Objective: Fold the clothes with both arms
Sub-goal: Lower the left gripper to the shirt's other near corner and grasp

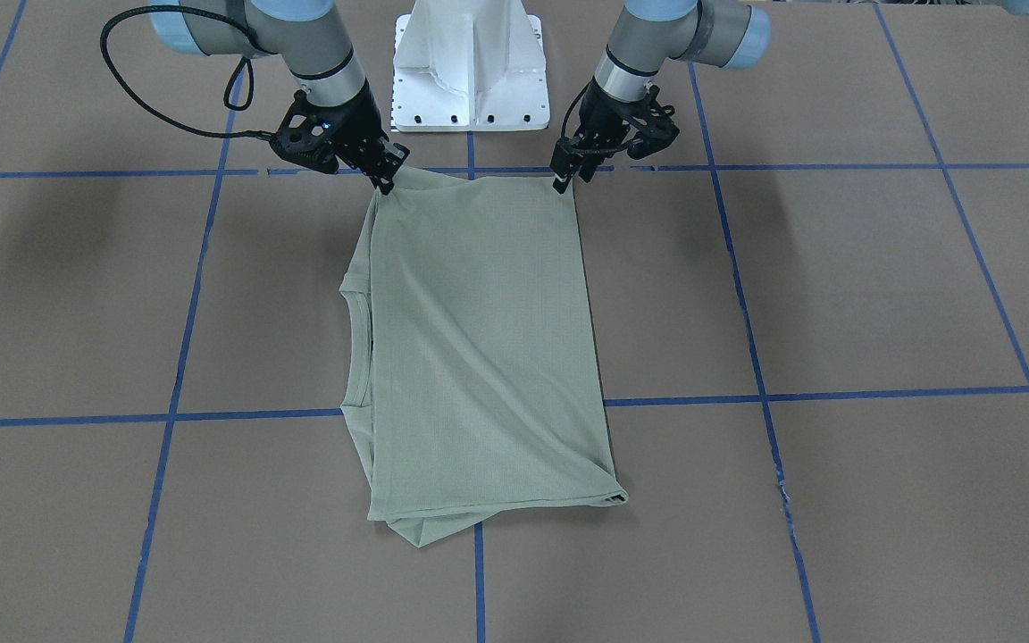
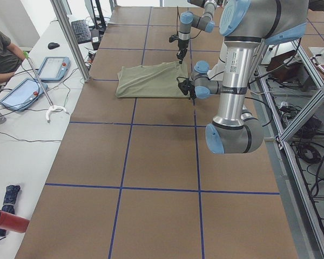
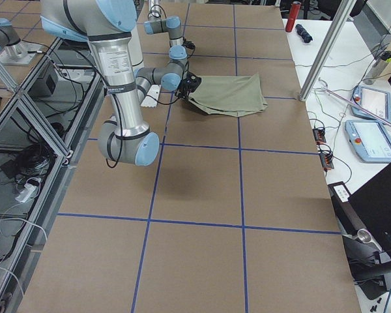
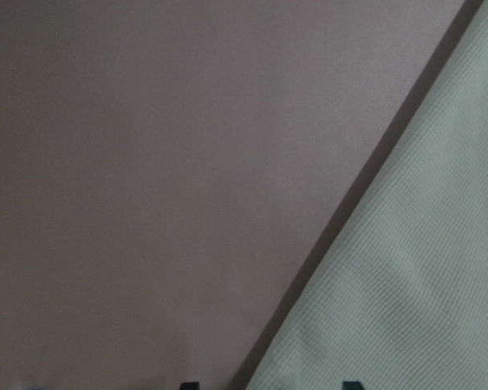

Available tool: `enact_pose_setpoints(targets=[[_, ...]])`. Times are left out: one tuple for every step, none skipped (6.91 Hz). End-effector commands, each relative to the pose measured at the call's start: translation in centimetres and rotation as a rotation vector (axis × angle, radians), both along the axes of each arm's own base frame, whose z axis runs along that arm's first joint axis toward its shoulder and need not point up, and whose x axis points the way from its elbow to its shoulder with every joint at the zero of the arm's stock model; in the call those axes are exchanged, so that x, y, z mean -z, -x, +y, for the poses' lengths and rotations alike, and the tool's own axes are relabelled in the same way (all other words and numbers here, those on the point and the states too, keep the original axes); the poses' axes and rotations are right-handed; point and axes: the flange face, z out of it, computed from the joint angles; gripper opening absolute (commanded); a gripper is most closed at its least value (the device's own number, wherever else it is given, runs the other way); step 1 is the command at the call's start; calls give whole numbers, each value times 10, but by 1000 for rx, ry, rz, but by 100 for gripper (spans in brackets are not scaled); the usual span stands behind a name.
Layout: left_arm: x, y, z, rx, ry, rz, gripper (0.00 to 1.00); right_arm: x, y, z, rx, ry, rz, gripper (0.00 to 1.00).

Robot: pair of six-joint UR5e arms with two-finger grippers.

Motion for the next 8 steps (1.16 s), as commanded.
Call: enact_pose_setpoints(targets=[[-4,-4,2,-7,2,-10,57,1,0,0,0,0,-1,0],[-2,-5,2,-7,2,-7,54,1,0,0,0,-1,-3,0],[0,-5,2,-5,2,-2,39,1,0,0,0,-1,-3,0],[0,-4,1,-4,0,-2,0,2,-1,0,0,-1,-4,0],[1,-5,1,-3,1,-1,0,1,-1,0,0,-1,-3,0],[2,-5,2,-5,1,2,0,2,-1,0,0,-1,-4,0],[11,-6,1,-3,-2,17,0,1,-1,0,0,-1,-3,0],[19,-2,2,-5,-2,34,0,2,-2,0,-1,-2,-6,0]])
